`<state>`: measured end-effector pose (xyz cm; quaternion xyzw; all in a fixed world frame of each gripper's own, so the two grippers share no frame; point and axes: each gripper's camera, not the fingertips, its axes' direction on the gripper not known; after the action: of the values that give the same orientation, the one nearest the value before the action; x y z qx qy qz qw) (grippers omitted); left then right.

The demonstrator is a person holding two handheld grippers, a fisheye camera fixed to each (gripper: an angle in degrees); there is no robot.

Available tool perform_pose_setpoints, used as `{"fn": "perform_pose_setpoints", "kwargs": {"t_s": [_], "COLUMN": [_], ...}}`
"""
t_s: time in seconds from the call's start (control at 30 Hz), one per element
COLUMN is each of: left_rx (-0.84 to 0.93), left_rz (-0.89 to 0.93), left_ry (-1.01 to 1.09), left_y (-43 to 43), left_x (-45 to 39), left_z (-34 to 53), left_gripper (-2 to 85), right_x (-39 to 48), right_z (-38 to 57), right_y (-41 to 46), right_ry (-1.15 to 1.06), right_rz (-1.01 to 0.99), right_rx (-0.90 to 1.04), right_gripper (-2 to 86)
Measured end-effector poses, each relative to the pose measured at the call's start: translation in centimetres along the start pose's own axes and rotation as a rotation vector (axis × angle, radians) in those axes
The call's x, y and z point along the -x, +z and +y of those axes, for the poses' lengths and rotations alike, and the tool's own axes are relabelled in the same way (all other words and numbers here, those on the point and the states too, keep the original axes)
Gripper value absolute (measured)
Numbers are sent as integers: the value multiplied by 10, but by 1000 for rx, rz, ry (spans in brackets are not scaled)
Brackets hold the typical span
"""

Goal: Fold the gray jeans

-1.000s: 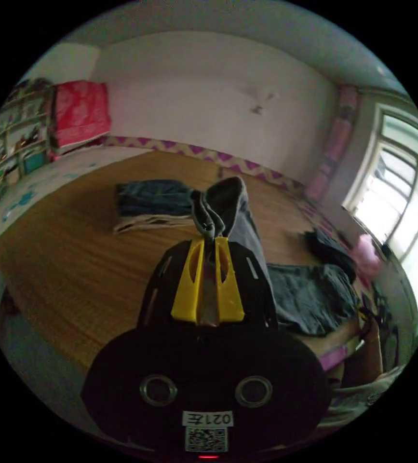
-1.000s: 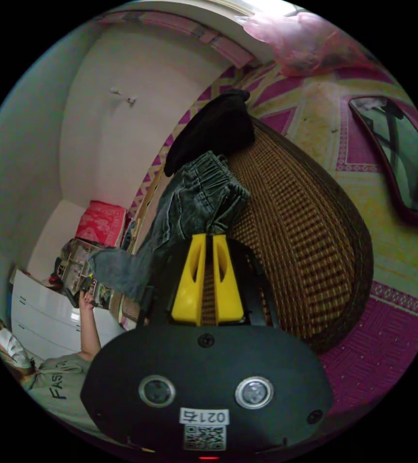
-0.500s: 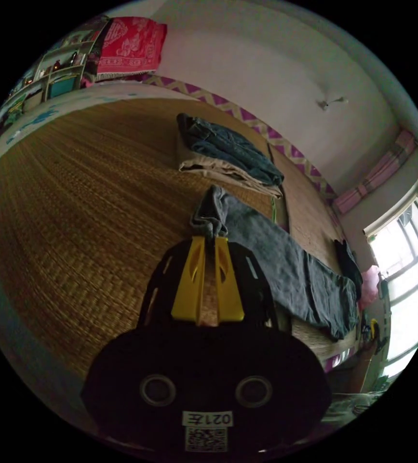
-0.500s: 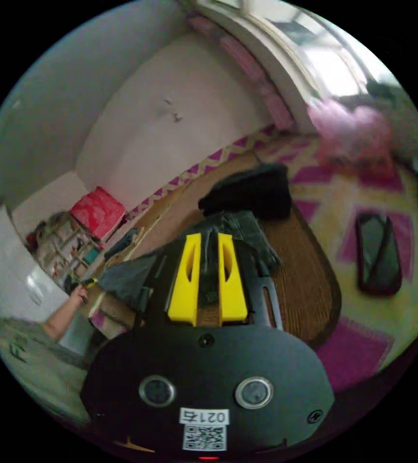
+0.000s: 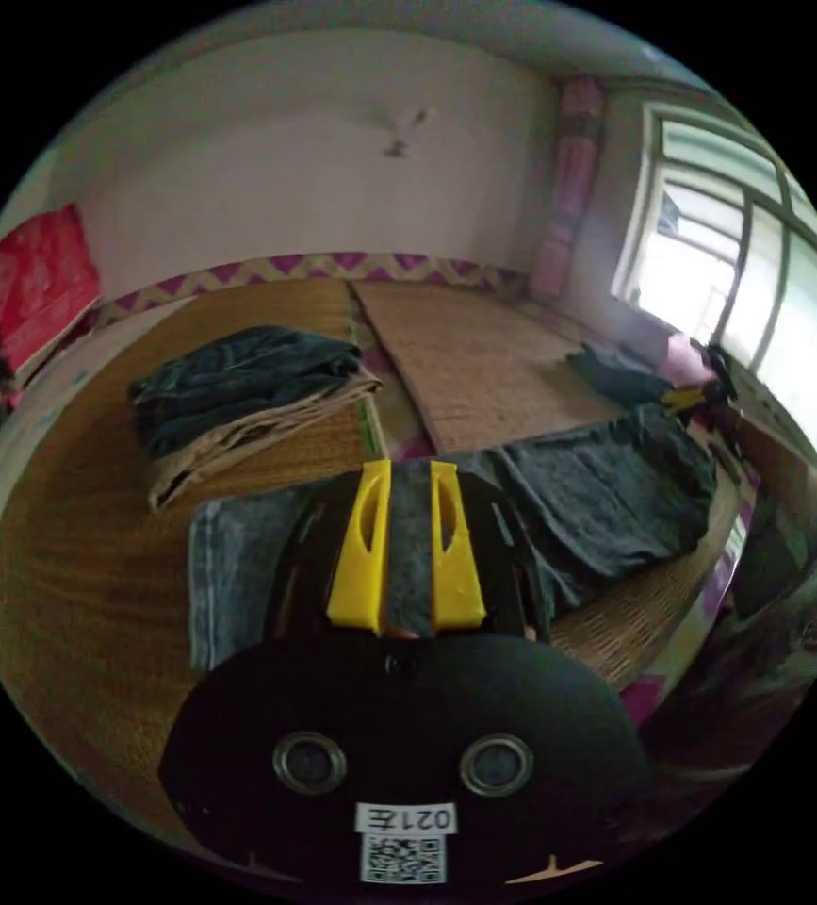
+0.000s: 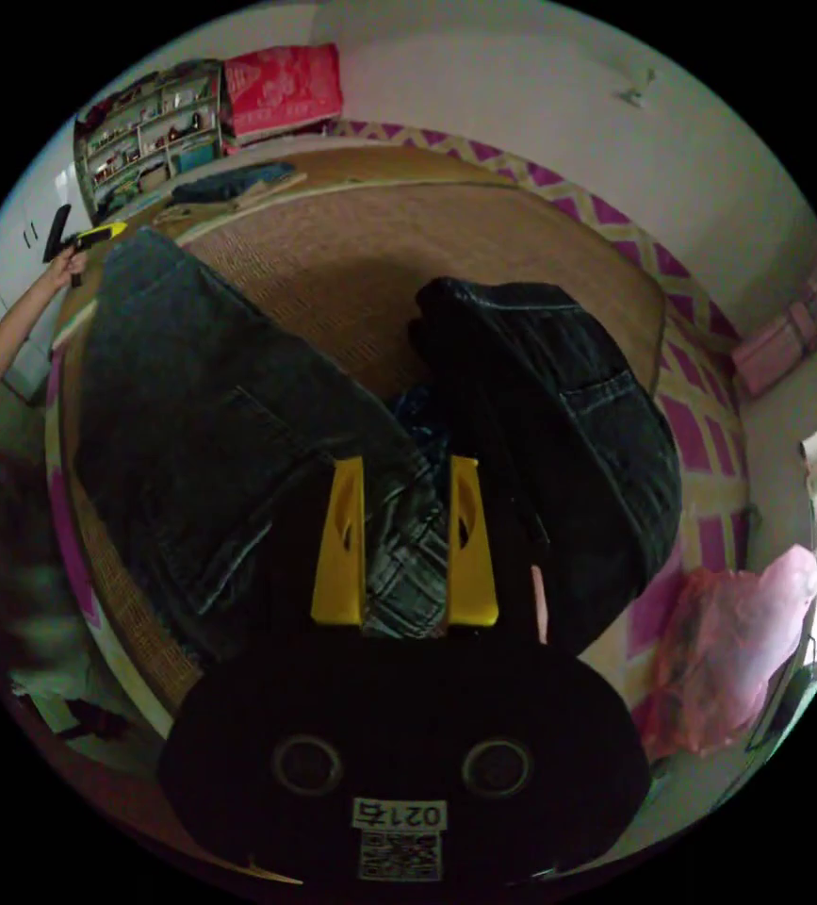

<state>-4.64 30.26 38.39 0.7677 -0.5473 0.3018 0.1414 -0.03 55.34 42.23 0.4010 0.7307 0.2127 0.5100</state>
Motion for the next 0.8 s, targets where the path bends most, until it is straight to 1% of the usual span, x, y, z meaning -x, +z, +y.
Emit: {"fn": "perform_pose_setpoints", "kwargs": {"t_s": [0.07,0.13,0.2,0.33,0.43,0.5,0.57,0.6,0.7,0.8], "left_rx": [73,127,161,195,289,353,328,312,183,36], "left_rz": [12,27,32,43,21,16,28,33,51,98], "left_ry": [109,176,222,303,354,376,386,381,391,387], "left_y": [29,46,56,67,82,90,81,76,33,-38], "left_x": [-14,-21,-24,-31,-34,-34,-31,-30,-27,-24], "left_z": [-14,-21,-27,-42,-48,-49,-51,-52,-56,-54], "left_gripper": [89,102,112,114,99,54,3,0,-8,-9], "right_x": [-3,2,10,20,30,39,50,52,63,81], "right_z": [-14,-20,-23,-13,-6,-3,-1,0,7,25], "right_y": [13,16,9,-22,-35,-42,-50,-52,-65,-99], "right_ry": [-33,-61,-93,-96,-85,-87,-88,-87,-86,-111], "right_rz": [-92,-97,-87,-142,-171,-163,-149,-147,-158,-167], "right_rx": [58,83,63,-72,-117,-137,-153,-156,-173,-243], "right_gripper": [70,41,28,15,12,11,10,10,9,8]}}
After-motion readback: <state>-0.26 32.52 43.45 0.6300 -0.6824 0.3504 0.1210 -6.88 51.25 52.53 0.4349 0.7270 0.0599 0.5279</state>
